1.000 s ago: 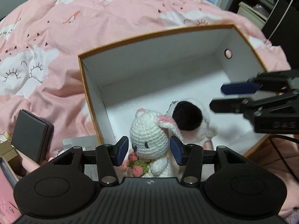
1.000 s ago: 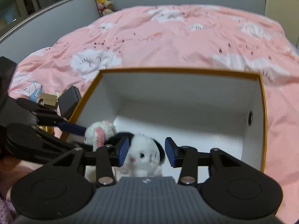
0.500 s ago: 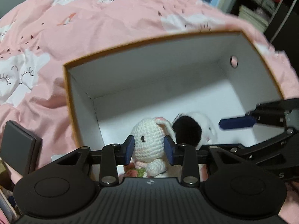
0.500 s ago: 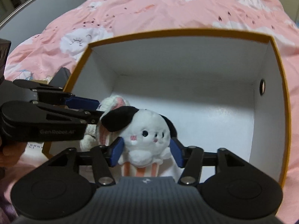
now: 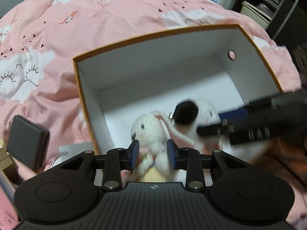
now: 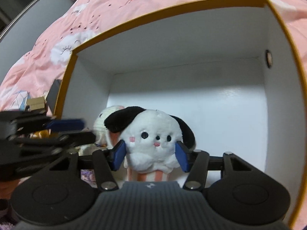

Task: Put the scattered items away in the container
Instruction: 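Carry the bunny into the box with the left gripper while the right carries the dog plush in, then open both grippers inside the box, releasing the bunny and dog plush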

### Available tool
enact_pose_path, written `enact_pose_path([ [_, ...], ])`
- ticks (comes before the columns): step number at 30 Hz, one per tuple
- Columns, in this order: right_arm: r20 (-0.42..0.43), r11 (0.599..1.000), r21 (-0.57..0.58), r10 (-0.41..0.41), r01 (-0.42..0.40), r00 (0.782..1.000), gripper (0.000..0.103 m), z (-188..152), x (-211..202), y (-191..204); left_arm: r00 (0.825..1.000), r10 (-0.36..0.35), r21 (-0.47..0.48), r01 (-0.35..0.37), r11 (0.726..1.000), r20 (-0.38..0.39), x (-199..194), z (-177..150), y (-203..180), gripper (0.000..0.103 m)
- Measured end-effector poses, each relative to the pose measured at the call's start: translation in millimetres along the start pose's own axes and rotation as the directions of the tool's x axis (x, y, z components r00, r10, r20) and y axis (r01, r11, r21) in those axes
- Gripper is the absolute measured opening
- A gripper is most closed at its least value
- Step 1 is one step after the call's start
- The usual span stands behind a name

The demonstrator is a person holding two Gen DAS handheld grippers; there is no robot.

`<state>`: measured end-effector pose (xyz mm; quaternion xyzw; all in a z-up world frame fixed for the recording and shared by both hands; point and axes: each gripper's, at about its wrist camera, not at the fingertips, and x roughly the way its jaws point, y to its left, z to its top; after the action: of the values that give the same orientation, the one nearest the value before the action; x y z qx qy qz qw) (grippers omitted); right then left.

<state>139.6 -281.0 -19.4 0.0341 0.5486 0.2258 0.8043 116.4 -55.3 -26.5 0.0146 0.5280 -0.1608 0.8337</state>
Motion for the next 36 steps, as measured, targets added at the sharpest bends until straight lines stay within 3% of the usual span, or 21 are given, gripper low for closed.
enact_pose_path([
  [6,-0.007,0.999,0.044,0.01,-0.009,1.0,0.056,-3,-4,-4,0.998,-0.059,-0.004,0.059,0.998,-0.028,3,-12,-2,0.036],
  [9,-0.014,0.995,0.081,0.056,-0.055,0.998,0.054,-4,1,-3,0.995,-0.097,-0.011,0.097,0.995,-0.031,4,-10,-3,0.036],
  [10,-0.021,0.992,0.101,0.083,-0.08,0.996,0.053,-4,3,-4,0.992,-0.125,-0.023,0.124,0.992,-0.036,4,-10,-1,0.031],
  [13,-0.029,0.976,0.157,0.155,-0.148,0.988,0.042,-4,9,-3,0.983,-0.175,-0.071,0.171,0.983,-0.053,7,-14,5,0.029],
  [20,-0.033,0.981,0.135,0.145,-0.139,0.989,0.041,3,16,2,0.991,-0.136,-0.081,0.134,0.988,-0.018,-5,-16,6,0.029],
  [24,-0.03,0.989,0.098,0.119,-0.115,0.992,0.041,2,13,7,0.998,-0.069,-0.066,0.069,0.995,0.011,-13,-16,3,0.03],
  [36,0.063,1.0,-0.025,0.0,0.002,0.998,0.042,-12,-19,27,0.996,0.017,-0.1,-0.008,0.995,0.091,-47,-30,6,0.034],
])
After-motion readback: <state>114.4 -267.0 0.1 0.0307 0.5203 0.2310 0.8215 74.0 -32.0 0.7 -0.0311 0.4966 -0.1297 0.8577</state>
